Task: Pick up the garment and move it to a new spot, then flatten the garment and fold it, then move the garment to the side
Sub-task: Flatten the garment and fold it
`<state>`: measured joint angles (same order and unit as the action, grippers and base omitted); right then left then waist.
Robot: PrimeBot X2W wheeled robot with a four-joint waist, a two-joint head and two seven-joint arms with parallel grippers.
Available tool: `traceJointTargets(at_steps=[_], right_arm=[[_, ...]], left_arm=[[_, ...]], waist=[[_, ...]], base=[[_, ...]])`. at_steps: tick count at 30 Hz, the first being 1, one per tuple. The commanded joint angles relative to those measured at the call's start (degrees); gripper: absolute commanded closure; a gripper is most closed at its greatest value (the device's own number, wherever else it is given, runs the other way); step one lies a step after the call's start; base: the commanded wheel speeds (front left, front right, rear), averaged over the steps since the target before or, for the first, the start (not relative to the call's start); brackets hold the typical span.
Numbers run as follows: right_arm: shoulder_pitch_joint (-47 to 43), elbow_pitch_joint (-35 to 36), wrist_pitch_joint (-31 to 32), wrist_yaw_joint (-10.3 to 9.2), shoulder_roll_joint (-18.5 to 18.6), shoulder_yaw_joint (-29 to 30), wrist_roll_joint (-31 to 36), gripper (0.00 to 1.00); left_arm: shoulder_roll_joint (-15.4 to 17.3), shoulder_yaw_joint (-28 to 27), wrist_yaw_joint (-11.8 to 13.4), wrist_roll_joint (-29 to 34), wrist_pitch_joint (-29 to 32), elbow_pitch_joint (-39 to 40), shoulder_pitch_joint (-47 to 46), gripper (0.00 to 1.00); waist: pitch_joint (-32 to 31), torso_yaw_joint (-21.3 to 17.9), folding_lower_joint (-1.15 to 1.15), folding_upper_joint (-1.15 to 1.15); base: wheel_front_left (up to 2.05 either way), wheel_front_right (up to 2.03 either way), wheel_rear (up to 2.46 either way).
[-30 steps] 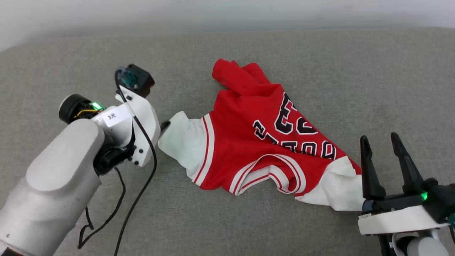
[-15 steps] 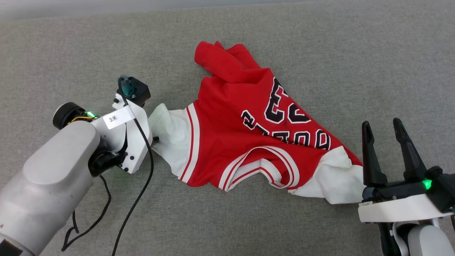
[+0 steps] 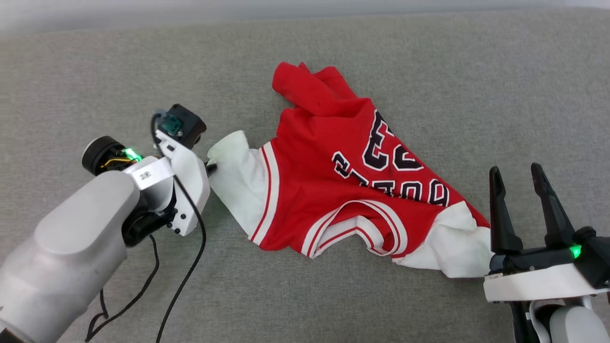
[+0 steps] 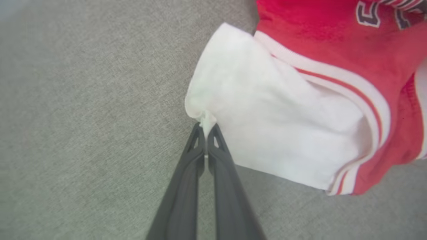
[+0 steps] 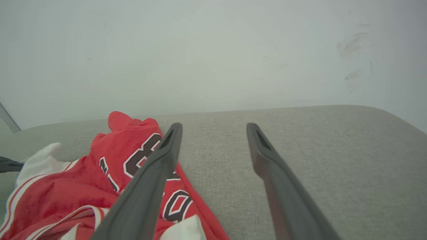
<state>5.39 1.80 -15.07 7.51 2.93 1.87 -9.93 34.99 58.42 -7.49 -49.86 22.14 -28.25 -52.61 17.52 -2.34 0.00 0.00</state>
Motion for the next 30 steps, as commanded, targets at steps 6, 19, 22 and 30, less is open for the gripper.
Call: traceJointTargets(at_steps=[6, 19, 22, 30], right_arm=[[-2.5, -0.3, -0.2, -0.04, -0.1, 0.2, 0.6, 0.0], [-4.2, -0.5, -0.2, -0.04, -0.1, 0.2, 0.7, 0.0], [-4.4, -0.7, -0.2, -0.04, -0.1, 0.1, 0.9, 0.0], [-5.2, -1.0, -0.2, -0.04, -0.1, 0.7, 1.3, 0.0]], left_arm=[[4.7, -2.6, 3.0, -1.3, -7.0, 6.4, 7.0, 1.0], [12.7, -5.5, 11.3, -10.1, -11.1, 14.8, 24.7, 1.0], [14.2, -5.6, 12.8, -11.3, -11.9, 13.1, 28.0, 1.0], [13.7, -5.5, 13.2, -14.2, -13.5, 8.2, 33.5, 1.0]], waist=[[-3.9, 3.6, 0.0, 0.0], [-6.4, 6.2, 0.0, 0.0], [-6.6, 6.0, 0.0, 0.0], [-7.1, 5.5, 0.0, 0.0]], base=[[0.0, 0.0, 0.0], [0.0, 0.0, 0.0], [0.0, 0.0, 0.0], [0.0, 0.0, 0.0]])
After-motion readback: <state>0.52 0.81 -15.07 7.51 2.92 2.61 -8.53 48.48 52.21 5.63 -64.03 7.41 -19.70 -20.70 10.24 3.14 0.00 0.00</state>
